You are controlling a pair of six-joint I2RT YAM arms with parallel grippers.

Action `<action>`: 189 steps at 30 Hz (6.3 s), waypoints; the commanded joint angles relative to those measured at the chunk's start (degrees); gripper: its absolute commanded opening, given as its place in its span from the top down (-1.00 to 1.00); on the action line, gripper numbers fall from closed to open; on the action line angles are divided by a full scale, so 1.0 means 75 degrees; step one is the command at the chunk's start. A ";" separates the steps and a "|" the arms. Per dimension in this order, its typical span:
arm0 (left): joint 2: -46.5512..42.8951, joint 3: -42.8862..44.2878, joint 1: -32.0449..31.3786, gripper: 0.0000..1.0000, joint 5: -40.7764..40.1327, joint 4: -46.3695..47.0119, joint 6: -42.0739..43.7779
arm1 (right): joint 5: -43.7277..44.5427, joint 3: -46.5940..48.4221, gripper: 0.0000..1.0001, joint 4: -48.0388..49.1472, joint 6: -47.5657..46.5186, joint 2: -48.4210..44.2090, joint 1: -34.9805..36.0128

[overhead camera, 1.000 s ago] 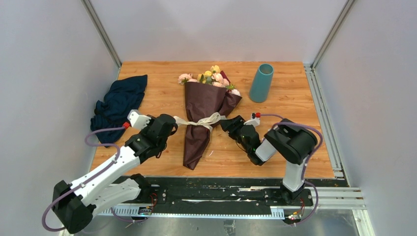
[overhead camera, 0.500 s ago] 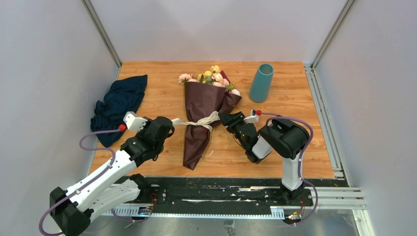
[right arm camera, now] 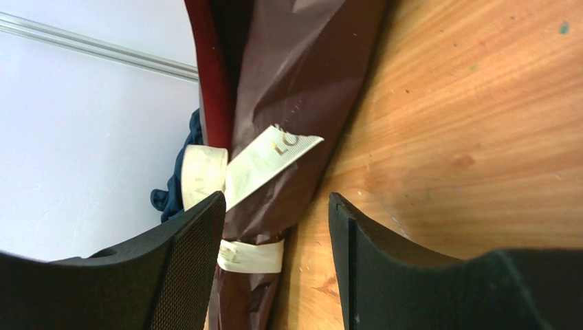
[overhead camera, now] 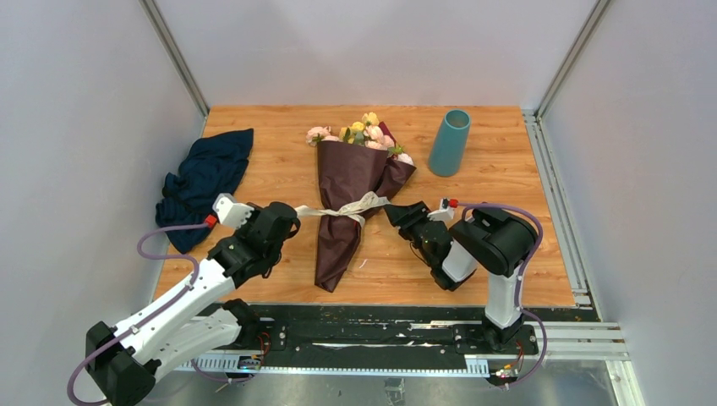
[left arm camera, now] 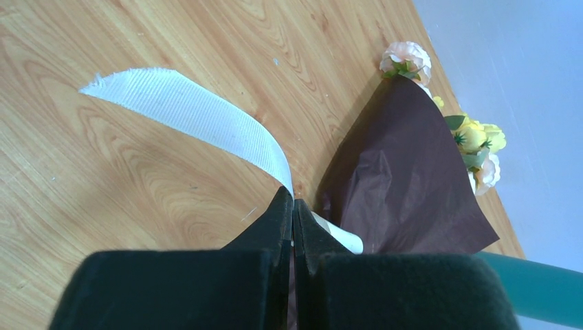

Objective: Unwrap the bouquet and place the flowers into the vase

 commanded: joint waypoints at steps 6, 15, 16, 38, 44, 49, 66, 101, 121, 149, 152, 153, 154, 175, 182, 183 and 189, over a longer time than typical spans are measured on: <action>-0.0148 -0.0156 -0.0067 1.00 -0.0257 -0.0099 0.0029 | 0.0248 0.0030 -0.21 0.0347 0.0055 0.0280 -0.0064; -0.0252 -0.0099 -0.0067 1.00 -0.0499 -0.0373 0.0057 | 0.0095 0.0478 -0.01 0.0348 -0.0194 0.0799 -0.0110; -0.0254 -0.0095 -0.0067 1.00 -0.0498 -0.0378 0.0071 | 0.0098 0.0518 0.03 0.0351 -0.0228 0.0819 -0.0128; -0.0014 -0.0093 -0.0067 1.00 -0.0560 -0.0335 0.0143 | -0.0457 0.1218 0.34 0.0343 -0.0368 0.1108 -0.0353; 0.0029 -0.0144 -0.0067 1.00 -0.0615 -0.0335 0.0149 | -0.0509 0.1203 1.00 0.0344 -0.0370 0.1198 -0.0392; 0.0081 -0.0187 -0.0067 1.00 -0.0650 -0.0316 0.0128 | -0.0740 0.0944 1.00 0.0351 -0.0317 0.0748 -0.0388; 0.0574 0.1281 0.0077 1.00 -0.1839 -0.0200 0.2985 | -0.0800 -0.0829 1.00 -0.0617 -0.1317 -0.3364 -0.0220; -0.0904 0.2463 0.2300 1.00 -0.2503 -0.3091 0.3200 | -0.3038 0.1708 1.00 -1.1624 -0.4193 -1.1571 -0.5991; 0.0245 0.1108 0.1395 -0.92 0.1181 0.0700 0.5287 | -0.2115 0.1944 -0.17 -1.2931 -0.5639 -0.9811 -0.2699; 0.0075 0.0545 0.1070 -0.90 -0.0287 -0.0944 0.3901 | -0.0066 0.7722 -0.05 -1.3924 -0.9680 -0.0535 0.2147; -0.0184 0.0444 0.1080 -0.90 -0.0492 -0.1096 0.3869 | -0.0106 0.7867 -0.04 -1.3923 -0.9710 -0.0277 0.2144; -0.0251 0.0413 0.1081 -0.90 -0.0553 -0.1132 0.3864 | -0.0125 0.7929 -0.03 -1.3922 -0.9712 -0.0197 0.2138; -0.0308 0.0390 0.1083 -0.90 -0.0610 -0.1159 0.3863 | -0.0144 0.7997 0.03 -1.3922 -0.9713 -0.0140 0.2143; -0.0044 0.0360 0.1105 -0.89 -0.0287 -0.0751 0.4155 | -0.0112 0.7756 1.00 -1.3770 -0.9385 -0.1469 0.2104; 0.0049 0.0391 0.1105 -0.89 -0.0017 -0.0667 0.4174 | -0.0053 0.7614 1.00 -1.3817 -0.9465 -0.2524 0.2086; 0.0034 0.0406 0.1106 -0.89 -0.0010 -0.0664 0.4187 | -0.0020 0.7613 1.00 -1.3817 -0.9475 -0.2616 0.2086; -0.0020 0.0467 0.1105 -0.89 0.0049 -0.0677 0.4258 | 0.0240 0.7785 1.00 -1.3960 -0.9467 -0.3439 0.1840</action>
